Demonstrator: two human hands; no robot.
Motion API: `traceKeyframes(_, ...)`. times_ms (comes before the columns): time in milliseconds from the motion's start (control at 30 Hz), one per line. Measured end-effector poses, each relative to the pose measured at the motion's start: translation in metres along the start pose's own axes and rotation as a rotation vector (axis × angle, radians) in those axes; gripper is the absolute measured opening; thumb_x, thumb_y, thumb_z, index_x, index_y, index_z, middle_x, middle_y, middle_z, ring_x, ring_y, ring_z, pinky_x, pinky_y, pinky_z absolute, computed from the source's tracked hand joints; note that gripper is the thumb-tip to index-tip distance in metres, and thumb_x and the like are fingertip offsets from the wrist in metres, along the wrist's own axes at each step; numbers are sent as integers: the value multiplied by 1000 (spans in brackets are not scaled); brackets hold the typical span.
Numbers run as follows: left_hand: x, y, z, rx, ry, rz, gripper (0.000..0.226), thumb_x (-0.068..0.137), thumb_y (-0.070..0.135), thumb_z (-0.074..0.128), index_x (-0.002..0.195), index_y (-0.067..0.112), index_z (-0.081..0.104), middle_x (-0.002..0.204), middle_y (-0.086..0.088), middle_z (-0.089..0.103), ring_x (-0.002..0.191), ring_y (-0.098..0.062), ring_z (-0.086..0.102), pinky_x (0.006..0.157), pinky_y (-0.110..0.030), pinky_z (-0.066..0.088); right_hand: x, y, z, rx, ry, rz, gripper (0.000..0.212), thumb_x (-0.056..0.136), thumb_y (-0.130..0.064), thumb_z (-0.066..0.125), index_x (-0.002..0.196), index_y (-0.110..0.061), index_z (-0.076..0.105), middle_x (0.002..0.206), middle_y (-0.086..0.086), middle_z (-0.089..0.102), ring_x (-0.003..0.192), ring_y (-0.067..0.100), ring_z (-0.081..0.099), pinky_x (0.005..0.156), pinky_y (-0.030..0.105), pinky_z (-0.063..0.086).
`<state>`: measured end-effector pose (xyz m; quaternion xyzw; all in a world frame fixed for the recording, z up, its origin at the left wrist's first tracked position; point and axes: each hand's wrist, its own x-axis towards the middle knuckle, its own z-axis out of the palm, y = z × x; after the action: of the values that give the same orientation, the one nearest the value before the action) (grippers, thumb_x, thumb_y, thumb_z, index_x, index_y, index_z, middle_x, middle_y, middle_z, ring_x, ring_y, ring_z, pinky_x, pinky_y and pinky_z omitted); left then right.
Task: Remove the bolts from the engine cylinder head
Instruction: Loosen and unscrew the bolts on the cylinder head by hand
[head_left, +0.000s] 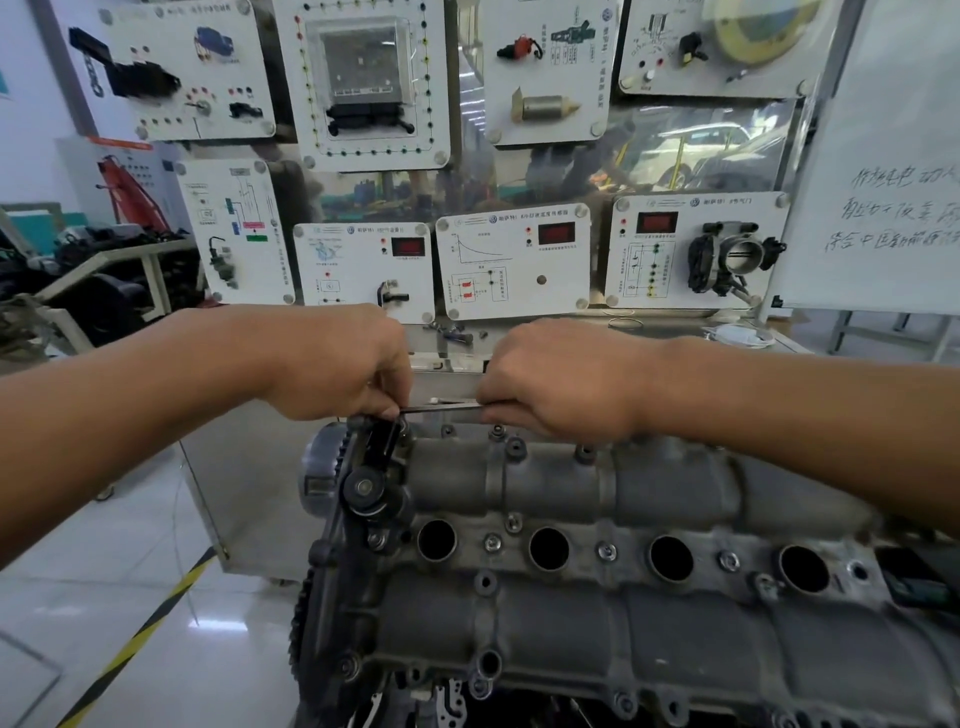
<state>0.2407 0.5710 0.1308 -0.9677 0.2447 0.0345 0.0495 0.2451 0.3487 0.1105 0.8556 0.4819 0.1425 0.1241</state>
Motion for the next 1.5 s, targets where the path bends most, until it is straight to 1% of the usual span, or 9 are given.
traceKeyframes(333, 0, 3, 1, -20, 39, -47, 10, 91, 28, 69, 97, 26, 77, 88, 13, 74, 83, -2, 65, 77, -23, 50, 17, 24, -3, -117, 21, -151, 38, 105, -34, 40, 92, -10, 66, 88, 9, 66, 81, 24, 56, 73, 33, 43)
traceKeyframes(567, 2, -2, 4, -104, 88, -111, 9, 87, 34, 72, 88, 28, 79, 80, 15, 75, 76, 2, 63, 63, -15, 40, 52, 39, -13, -385, 1, -199, 36, 105, -37, 37, 98, -17, 66, 82, 3, 55, 90, 31, 57, 83, 45, 50)
traceKeyframes(700, -1, -6, 8, -235, 101, -90, 23, 82, 31, 79, 60, 33, 73, 59, 17, 68, 54, 1, 58, 55, -14, 37, 81, 38, -16, -402, 61, -242, 30, 103, -31, 42, 96, -18, 68, 91, 6, 63, 92, 33, 59, 79, 46, 50)
traceKeyframes(767, -2, -9, 12, -289, 261, -112, 27, 73, 34, 84, 54, 29, 67, 58, 17, 66, 55, 1, 58, 54, -13, 38, 91, 38, -15, -407, 86, -274, 26, 102, -25, 44, 93, -18, 68, 85, 5, 59, 90, 32, 58, 76, 46, 50)
traceKeyframes(867, -7, -13, 19, -245, 538, -97, 24, 70, 45, 84, 64, 28, 67, 68, 13, 67, 70, 1, 60, 59, -19, 43, 100, 39, -12, -385, 136, -321, 24, 99, -21, 46, 89, -18, 68, 78, 0, 52, 91, 29, 55, 73, 43, 48)
traceKeyframes(933, -9, -14, 18, -142, 465, 54, 9, 81, 45, 74, 86, 37, 73, 86, 19, 63, 83, 2, 56, 71, -19, 43, 105, 41, -10, -399, 169, -340, 26, 100, -24, 45, 91, -18, 69, 85, -1, 65, 97, 23, 50, 73, 40, 46)
traceKeyframes(1033, -13, -24, 15, 30, 297, 132, 25, 90, 52, 56, 110, 45, 70, 104, 23, 53, 99, 4, 46, 89, -23, 40, 114, 42, -6, -431, 173, -333, 28, 100, -22, 44, 85, -15, 67, 90, 0, 69, 98, 21, 50, 72, 38, 46)
traceKeyframes(1300, -19, -30, 18, 186, 332, 245, 34, 92, 57, 41, 111, 43, 66, 125, 17, 55, 121, -5, 44, 97, -37, 47, 120, 40, 3, -221, 206, -176, 25, 100, -31, 48, 104, -23, 72, 115, -13, 69, 105, 13, 53, 74, 29, 44)
traceKeyframes(1500, -13, -33, 17, 285, 340, 289, 32, 93, 59, 41, 113, 47, 63, 113, 26, 56, 117, 1, 43, 89, -19, 35, 119, 31, 8, -2, 256, -113, 22, 100, -21, 52, 102, -15, 73, 113, -2, 72, 104, 20, 61, 84, 37, 49)
